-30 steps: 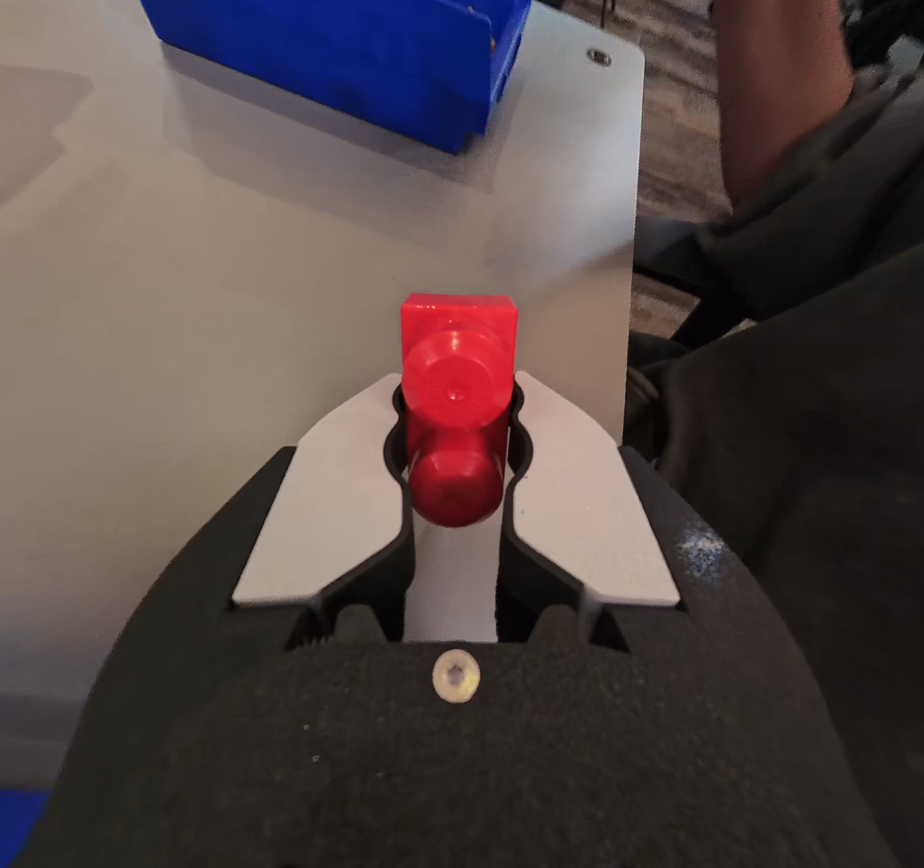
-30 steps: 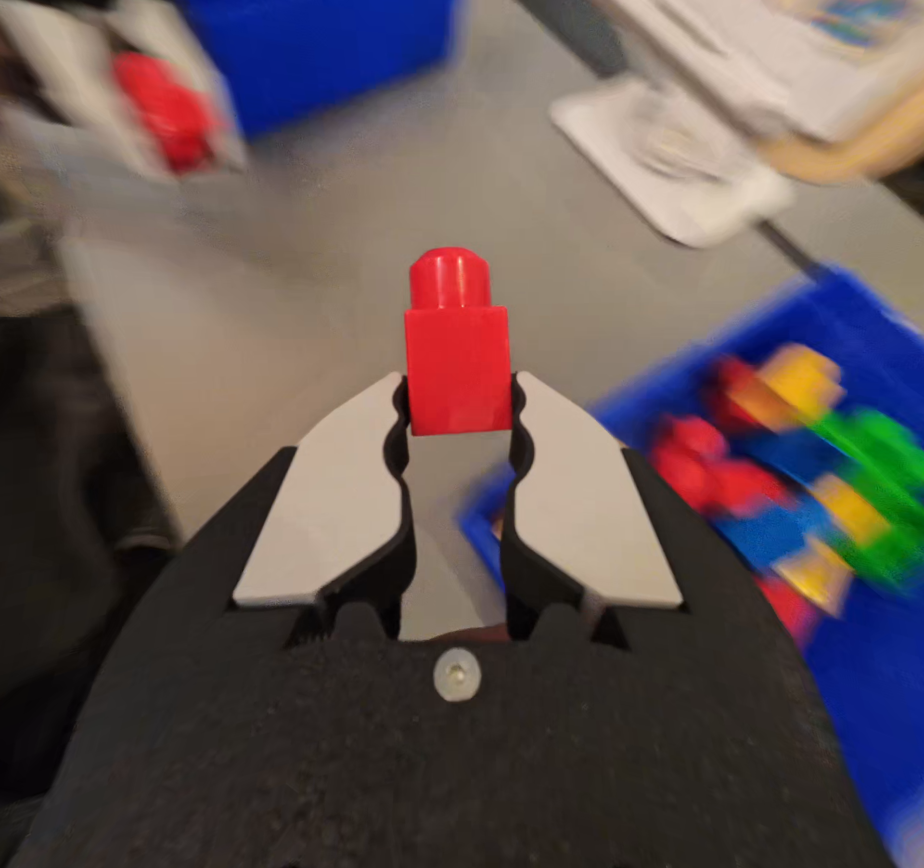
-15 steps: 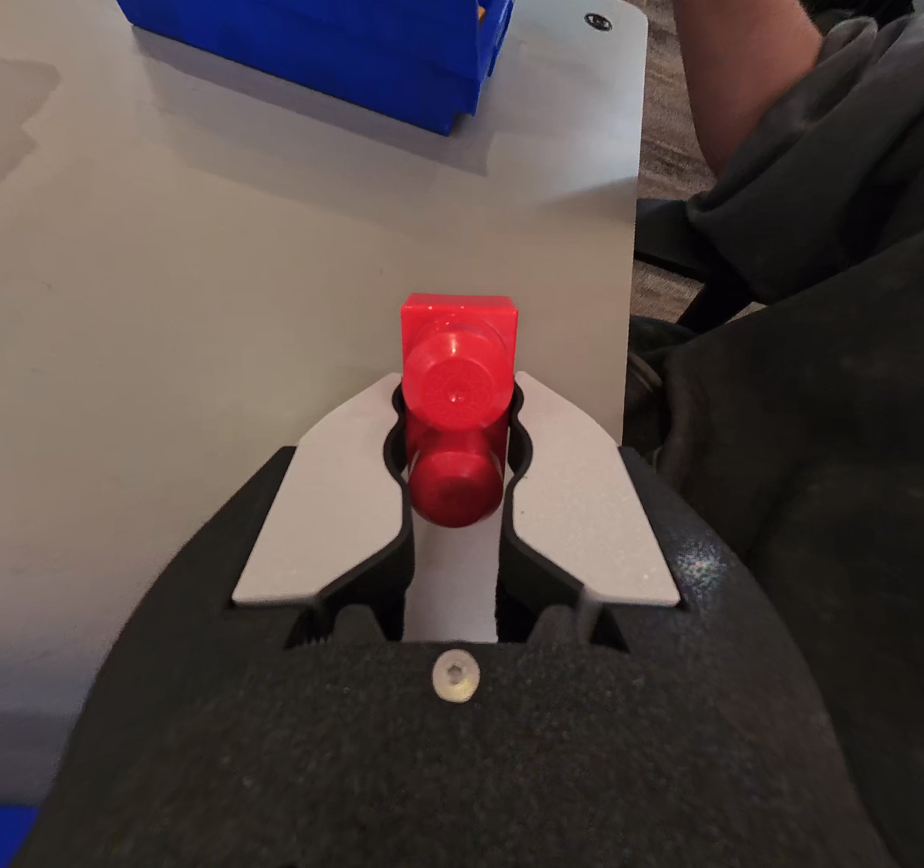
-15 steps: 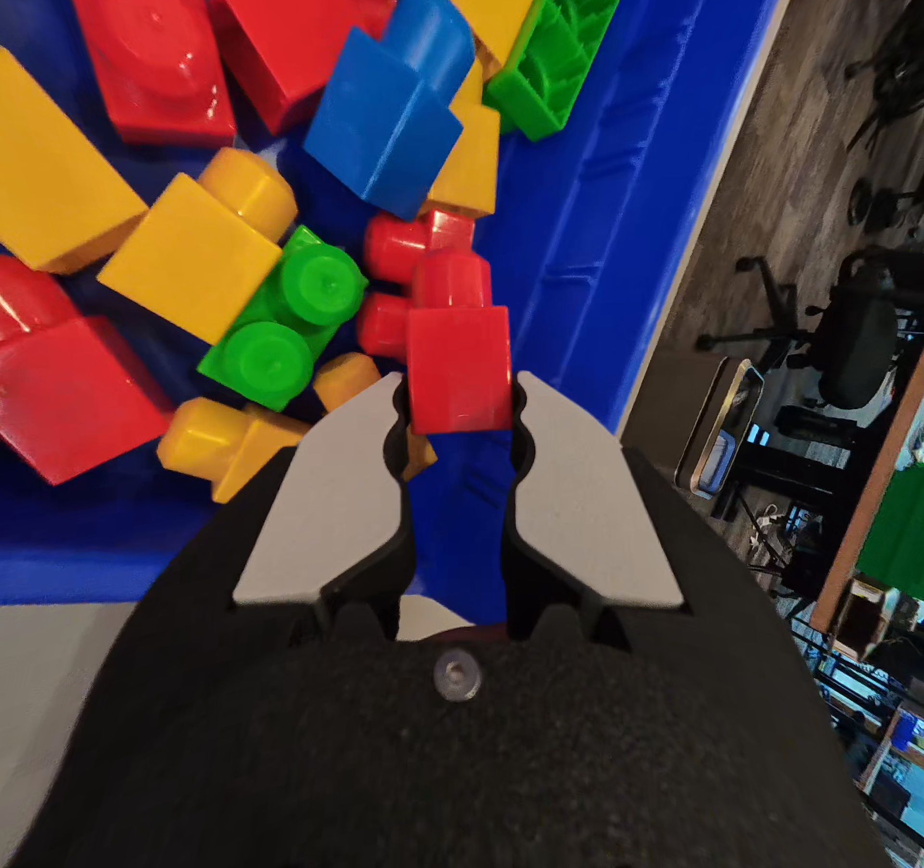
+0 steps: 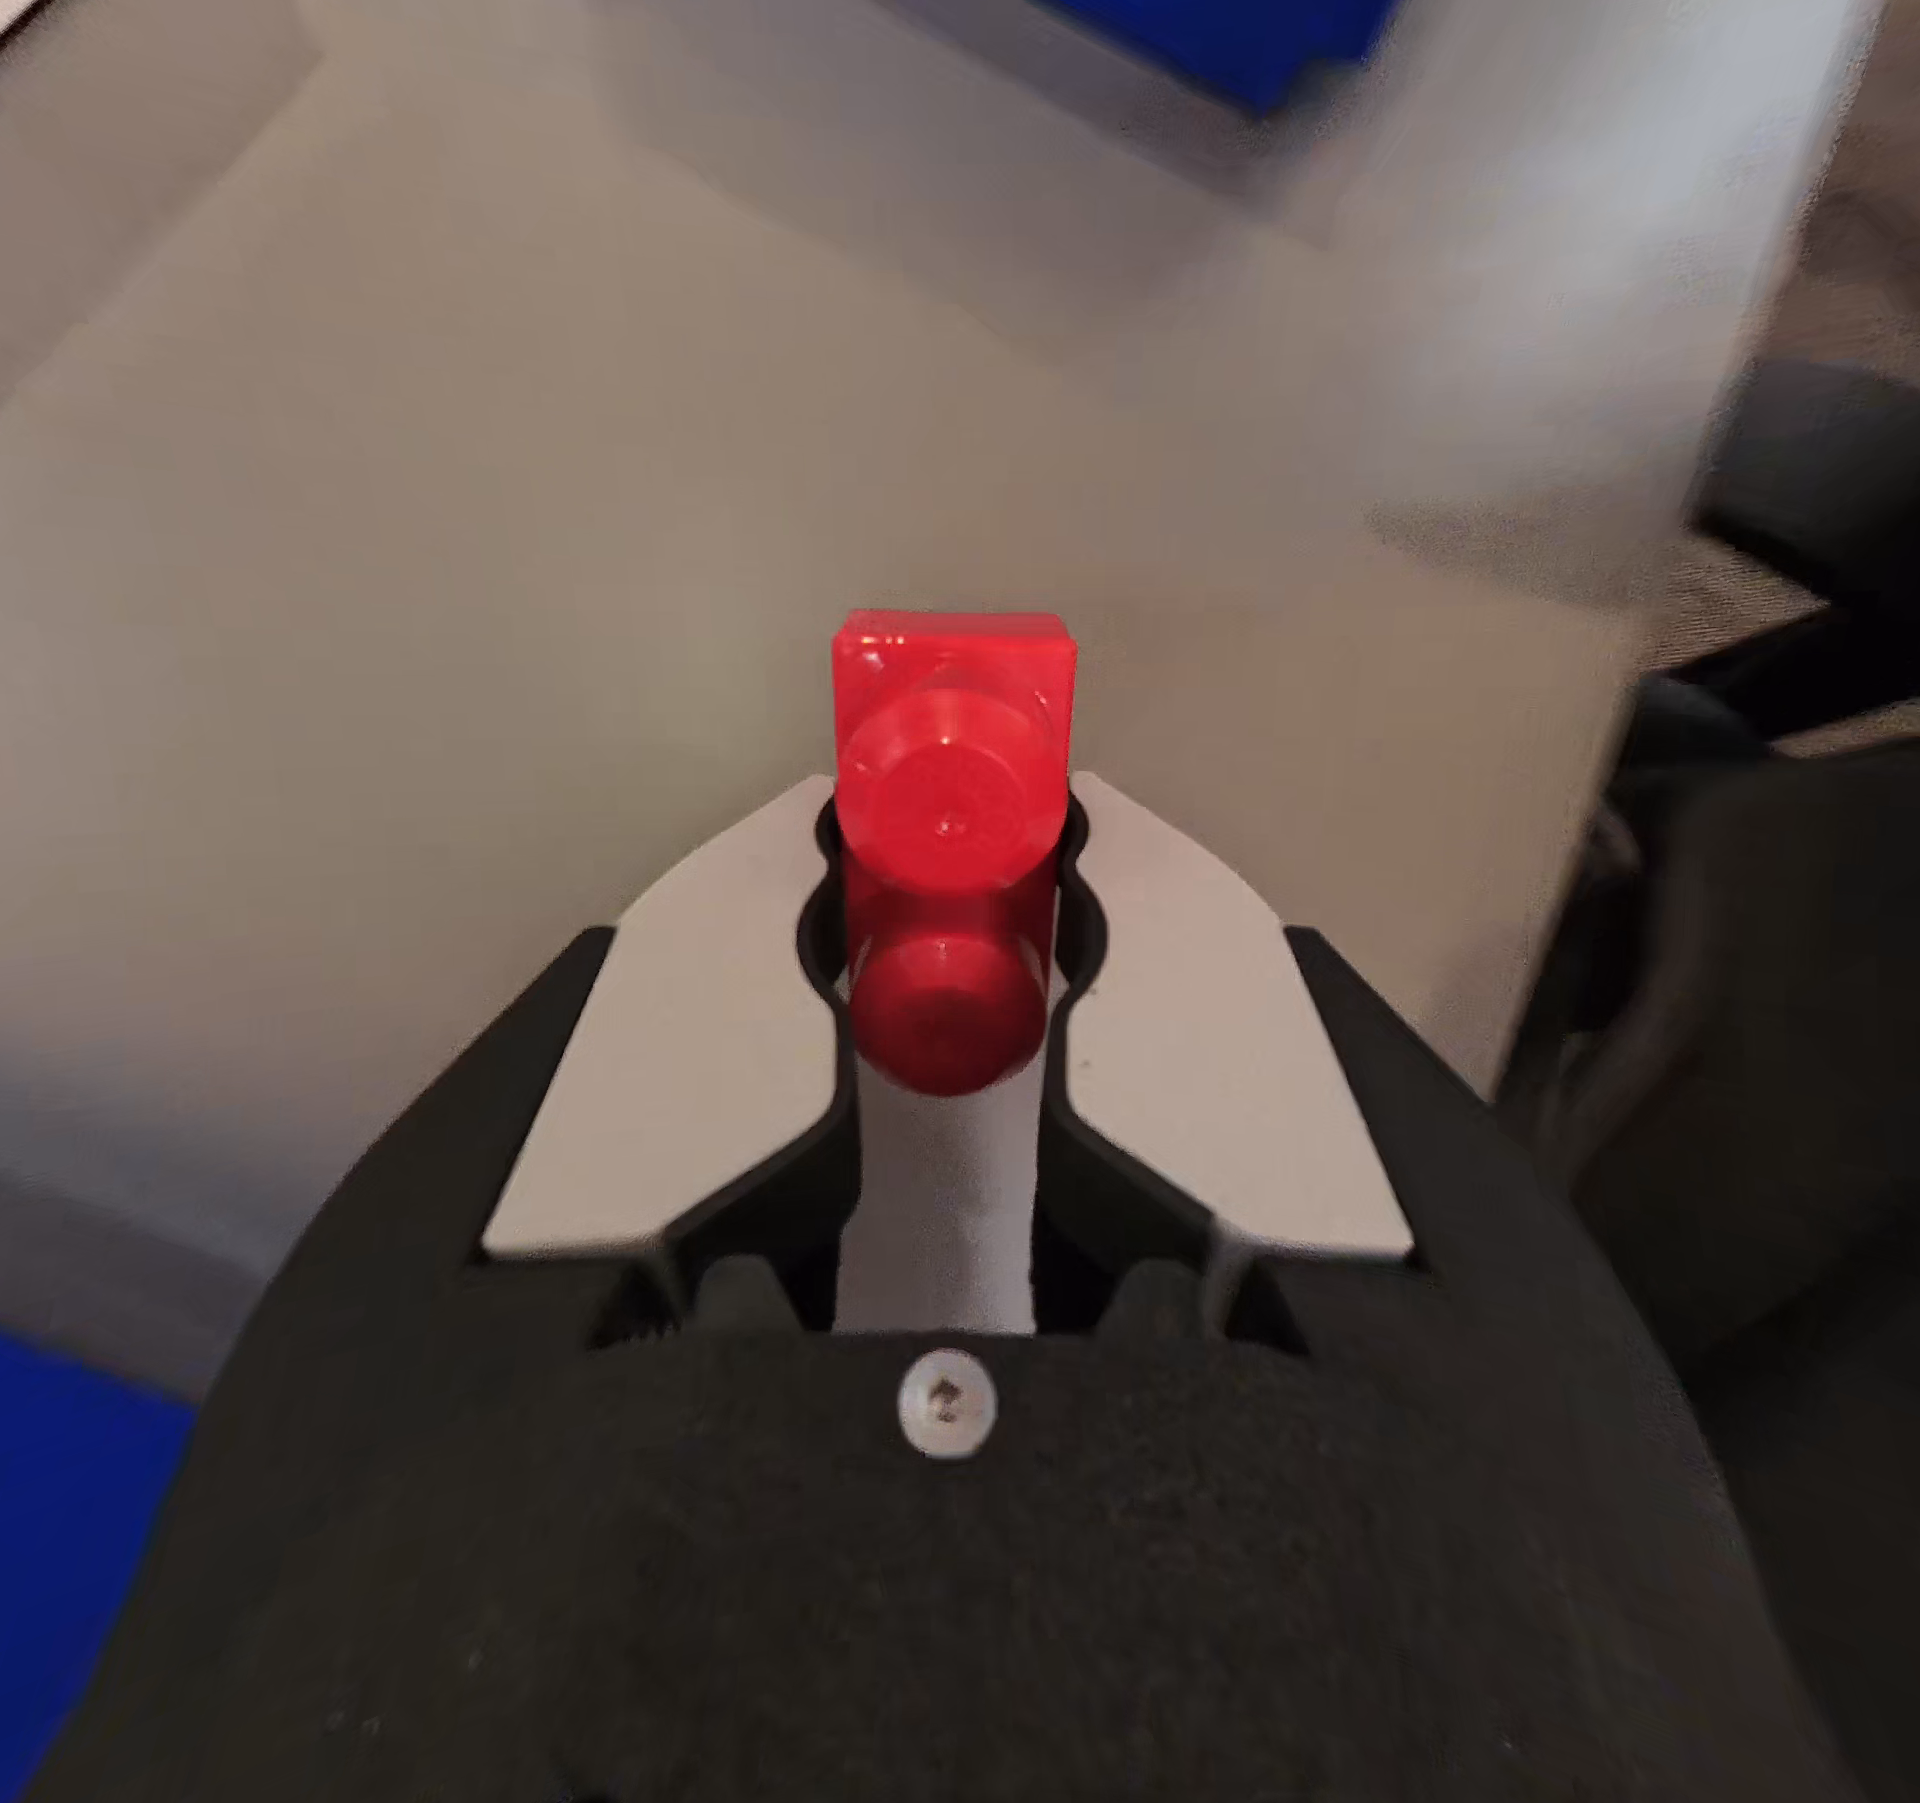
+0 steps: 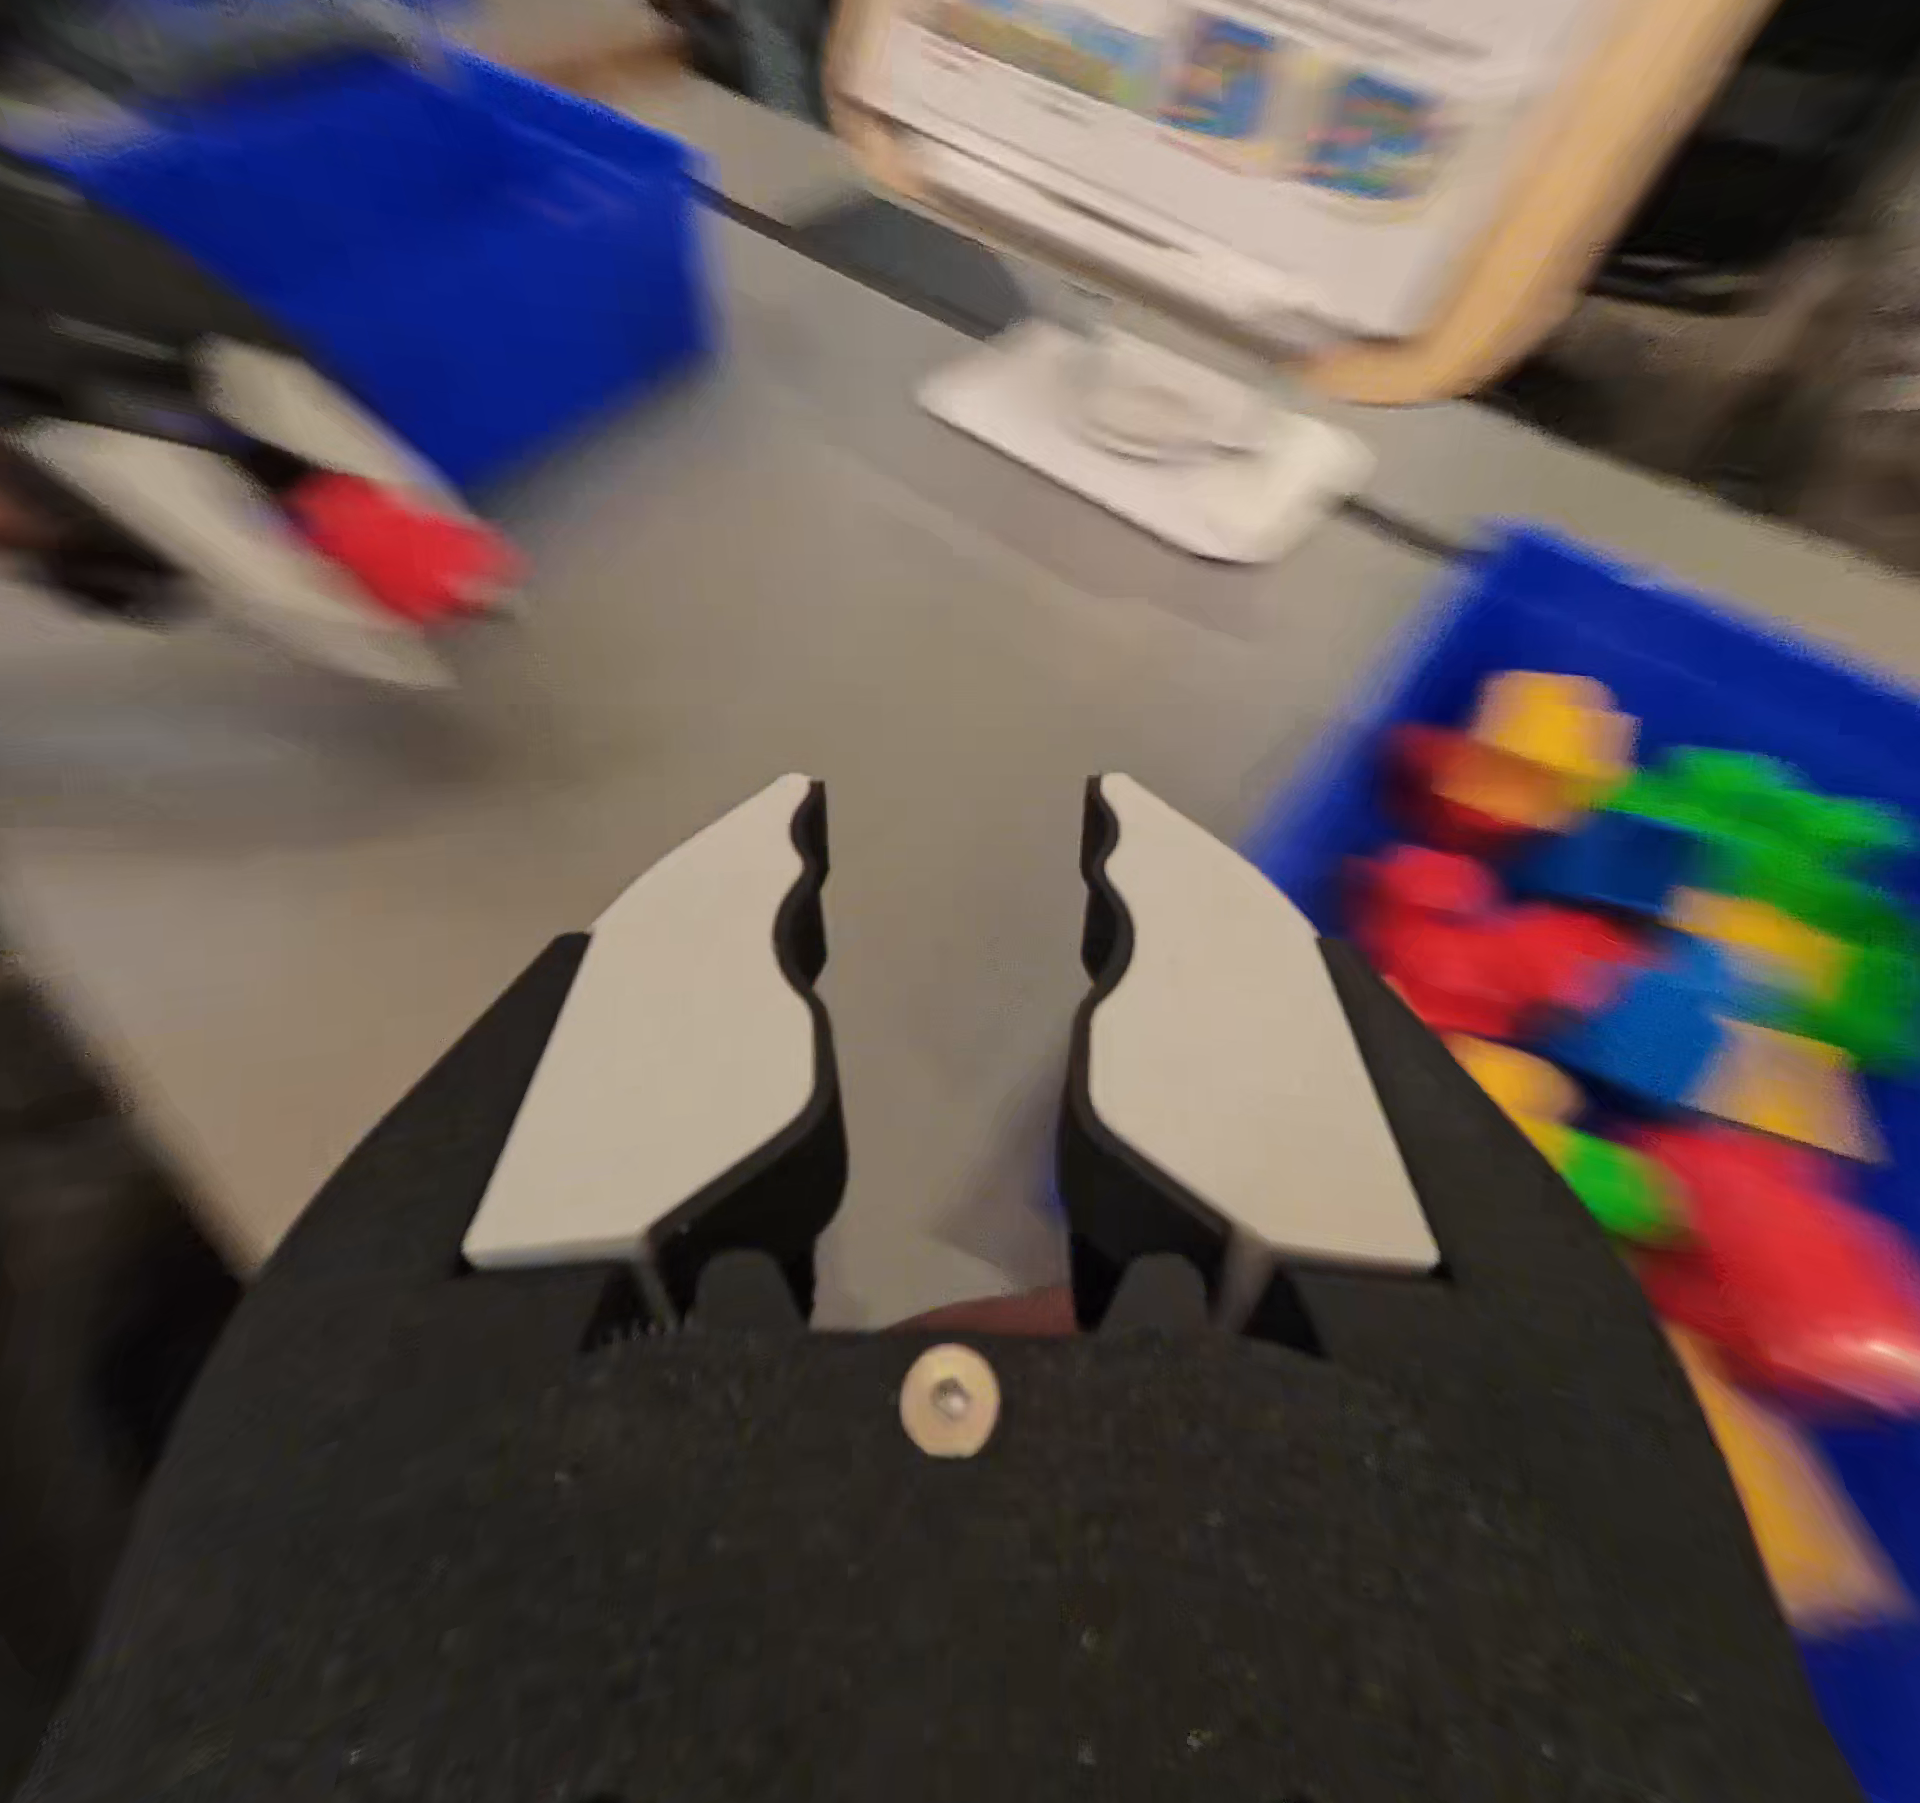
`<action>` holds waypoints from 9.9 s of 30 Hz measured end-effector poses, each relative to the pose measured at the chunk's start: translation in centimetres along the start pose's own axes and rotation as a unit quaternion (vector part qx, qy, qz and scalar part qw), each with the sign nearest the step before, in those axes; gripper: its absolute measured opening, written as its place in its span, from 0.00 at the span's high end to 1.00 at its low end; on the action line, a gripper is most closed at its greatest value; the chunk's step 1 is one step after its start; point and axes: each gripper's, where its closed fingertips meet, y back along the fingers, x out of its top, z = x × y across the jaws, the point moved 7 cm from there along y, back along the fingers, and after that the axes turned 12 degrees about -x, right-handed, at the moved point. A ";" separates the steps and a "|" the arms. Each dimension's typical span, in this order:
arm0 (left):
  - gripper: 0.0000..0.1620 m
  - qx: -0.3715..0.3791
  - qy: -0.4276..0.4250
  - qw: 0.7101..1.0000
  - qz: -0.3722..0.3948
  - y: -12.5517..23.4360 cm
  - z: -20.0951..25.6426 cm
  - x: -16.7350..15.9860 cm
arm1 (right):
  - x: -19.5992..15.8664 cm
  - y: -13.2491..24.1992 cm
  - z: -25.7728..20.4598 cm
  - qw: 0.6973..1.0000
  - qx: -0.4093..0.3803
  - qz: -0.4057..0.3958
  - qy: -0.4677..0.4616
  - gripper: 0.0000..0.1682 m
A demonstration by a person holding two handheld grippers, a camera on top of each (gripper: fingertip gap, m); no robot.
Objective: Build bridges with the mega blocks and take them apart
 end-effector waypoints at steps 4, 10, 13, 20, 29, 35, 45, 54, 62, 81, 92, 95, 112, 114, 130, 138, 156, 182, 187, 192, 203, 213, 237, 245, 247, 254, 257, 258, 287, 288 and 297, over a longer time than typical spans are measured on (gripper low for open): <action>0.78 0.055 0.028 0.992 -0.114 -2.6 -2.7 2.1 | -4.5 -2.3 -9.2 0.983 0.154 -0.009 -0.100 0.72; 0.78 0.066 0.052 0.971 -0.225 -6.8 -5.5 4.5 | -6.5 -2.4 -11.4 0.982 0.161 -0.042 -0.091 0.73; 0.78 0.056 0.052 0.966 -0.247 -8.3 -6.1 4.9 | -7.0 -2.3 -11.2 0.985 0.147 -0.047 -0.077 0.73; 0.77 0.058 0.061 0.965 -0.247 -10.0 -7.1 5.2 | -7.8 -2.0 -10.2 0.986 0.140 -0.059 -0.071 0.73; 0.78 0.055 0.059 0.967 -0.241 -10.2 -7.2 5.3 | -8.0 -2.7 -9.9 0.987 0.129 -0.069 -0.062 0.73; 0.75 0.082 0.045 0.980 -0.173 -6.3 -4.8 4.0 | -8.4 -3.3 -9.3 0.993 0.070 -0.076 -0.062 0.71; 0.74 0.052 0.060 0.977 0.198 3.2 4.2 -5.9 | -6.2 -10.7 -10.4 0.989 -0.042 -0.137 -0.021 0.56; 0.74 0.090 0.015 0.982 0.164 4.0 4.6 -6.8 | -5.1 -18.7 -11.7 0.973 -0.086 -0.212 -0.008 0.50; 0.74 0.053 0.028 0.986 0.152 2.9 4.6 -7.2 | -1.9 -14.3 -10.2 0.992 -0.048 -0.117 -0.007 0.56; 0.74 0.018 0.065 0.983 0.168 2.7 3.6 -7.5 | 0.2 -6.5 19.8 0.944 -0.253 -0.212 -0.011 0.55; 0.74 0.025 0.071 0.985 0.153 1.9 3.1 -7.3 | -4.4 -13.1 24.4 0.907 -0.230 -0.330 -0.123 0.57; 0.74 0.024 0.070 0.986 0.152 1.7 3.2 -7.2 | -3.2 -12.1 24.0 0.919 -0.246 -0.293 -0.090 0.51; 0.71 0.023 0.066 0.975 0.212 4.2 5.1 -5.3 | -3.3 -4.0 -11.3 0.930 0.267 0.096 -0.234 0.64; 0.70 0.075 0.071 0.974 0.202 4.9 4.8 -5.1 | -4.0 -4.4 -11.7 0.940 0.254 0.074 -0.218 0.64; 0.73 0.269 0.301 0.911 0.088 16.6 -16.7 -1.0 | -5.1 -2.8 -13.3 0.960 0.235 0.046 -0.144 0.67; 0.72 0.272 0.391 0.879 -0.013 14.2 -25.3 -1.7 | -5.0 -1.3 -13.9 0.977 0.192 0.069 -0.065 0.68; 0.71 0.324 0.380 0.860 -0.101 13.2 -26.5 -3.3 | -5.3 -1.6 -15.7 0.977 0.204 0.065 0.003 0.68; 0.78 -0.250 0.063 0.903 0.345 5.7 -1.5 4.1 | 0.0 -5.6 -12.1 0.893 0.340 0.125 -0.268 0.65; 0.78 -0.275 0.062 0.886 0.368 3.5 -1.0 4.3 | 1.6 -8.0 -11.8 0.874 0.333 0.127 -0.331 0.62; 0.78 -0.271 0.065 0.878 0.390 3.2 -0.8 4.3 | 1.6 -9.3 -11.9 0.826 0.356 0.160 -0.407 0.78; 0.79 -0.245 0.039 0.873 0.421 4.3 0.8 4.5 | 1.4 -8.1 -12.7 0.825 0.394 0.187 -0.359 0.79; 0.79 -0.201 0.061 0.810 0.548 12.5 -3.3 2.7 | -1.2 -7.1 -9.3 0.837 0.362 0.193 -0.361 0.79; 0.78 -0.143 -0.035 0.953 0.265 2.9 2.3 3.1 | -3.4 -12.6 12.3 0.895 0.007 -0.427 0.128 0.78; 0.78 -0.137 -0.029 0.958 0.250 2.5 2.3 2.4 | -2.8 -15.3 12.7 0.880 0.011 -0.446 0.162 0.68; 0.78 -0.131 -0.027 0.958 0.255 2.8 2.2 2.4 | -2.0 -13.9 12.8 0.902 0.005 -0.405 0.148 0.64; 0.78 -0.120 -0.018 0.960 0.251 2.4 1.6 2.5 | 2.7 -4.2 4.1 0.999 0.037 -0.030 -0.015 0.68; 0.78 -0.120 -0.002 0.960 0.254 2.1 1.1 2.5 | 0.3 -1.8 -4.2 0.967 0.188 0.078 -0.153 0.71; 0.78 -0.129 0.006 0.958 0.257 2.0 0.9 2.5 | -1.0 -1.6 -6.5 0.949 0.229 0.094 -0.197 0.73; 0.79 -0.296 -0.012 0.933 0.206 1.5 3.1 1.6 | -4.8 -3.3 -13.8 0.933 0.337 0.044 -0.121 0.79; 0.79 -0.291 0.000 0.930 0.225 2.2 2.3 1.7 | -5.1 -3.0 -12.7 0.935 0.328 0.045 -0.129 0.79; 0.79 -0.243 0.022 0.932 0.268 4.8 -0.1 1.4 | -4.6 -0.1 -4.7 0.973 0.192 0.051 -0.119 0.78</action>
